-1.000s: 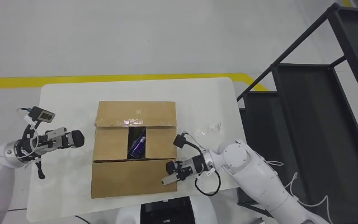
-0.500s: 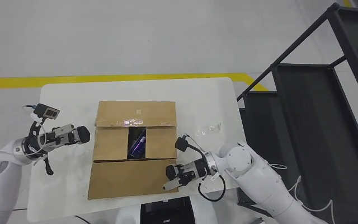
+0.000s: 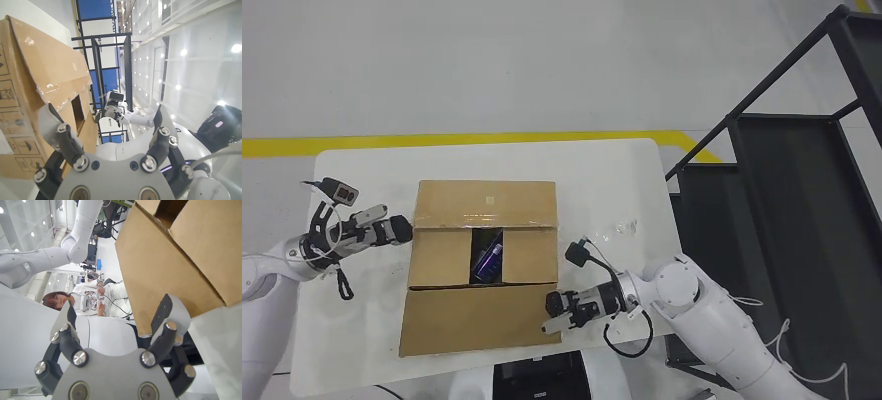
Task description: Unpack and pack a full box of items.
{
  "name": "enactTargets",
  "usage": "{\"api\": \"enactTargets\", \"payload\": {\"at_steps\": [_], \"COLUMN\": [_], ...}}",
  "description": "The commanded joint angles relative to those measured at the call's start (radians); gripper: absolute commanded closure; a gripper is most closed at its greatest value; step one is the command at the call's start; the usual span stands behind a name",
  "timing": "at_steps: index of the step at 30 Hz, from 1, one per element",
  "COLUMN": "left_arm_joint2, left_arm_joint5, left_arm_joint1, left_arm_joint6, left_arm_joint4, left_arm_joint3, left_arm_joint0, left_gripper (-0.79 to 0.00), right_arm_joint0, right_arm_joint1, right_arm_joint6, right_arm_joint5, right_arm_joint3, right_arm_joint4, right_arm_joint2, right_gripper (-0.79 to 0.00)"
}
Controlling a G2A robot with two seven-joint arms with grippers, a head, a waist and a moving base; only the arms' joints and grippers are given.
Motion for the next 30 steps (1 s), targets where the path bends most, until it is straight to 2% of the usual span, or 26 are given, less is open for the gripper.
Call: {"api": "enactTargets", "payload": {"at_steps": [1,11,21,30], "left_arm_joint2": [0.002,0.026,0.085,0.075], "left_arm_joint5": [0.003,-0.007,-0.051,-0.043], "left_arm_joint1": [0.000,-0.009,-0.031,-0.039], "left_arm_joint6": [-0.008,-0.027,-0.067,-0.110], "left_arm_joint4": [0.006,-0.013,-0.067,-0.134], "left_arm_joint3": [0.012,0.020,0.068,0.072], "left_arm_joint0": [-0.003,-0.007,-0.111,-0.186], "left_gripper": [-0.785,-0.785,-0.785,-0.785], "right_arm_joint0": [-0.001,-0.012,-0.025,-0.030], "right_arm_joint1": [0.002,0.014,0.024,0.031], "right_arm_joint6": [0.003,0.010,-0.002,0.002], "right_arm_joint5": [-0.002,-0.005,-0.007,-0.001], "right_arm_joint3": [0.003,0.001,0.002,-0.001], "right_arm_joint4": [0.011,0.031,0.039,0.025], "right_arm_joint2": [0.002,0.010,0.014,0.000], "right_gripper": [-0.785,-0.785,-0.785,-0.785]}}
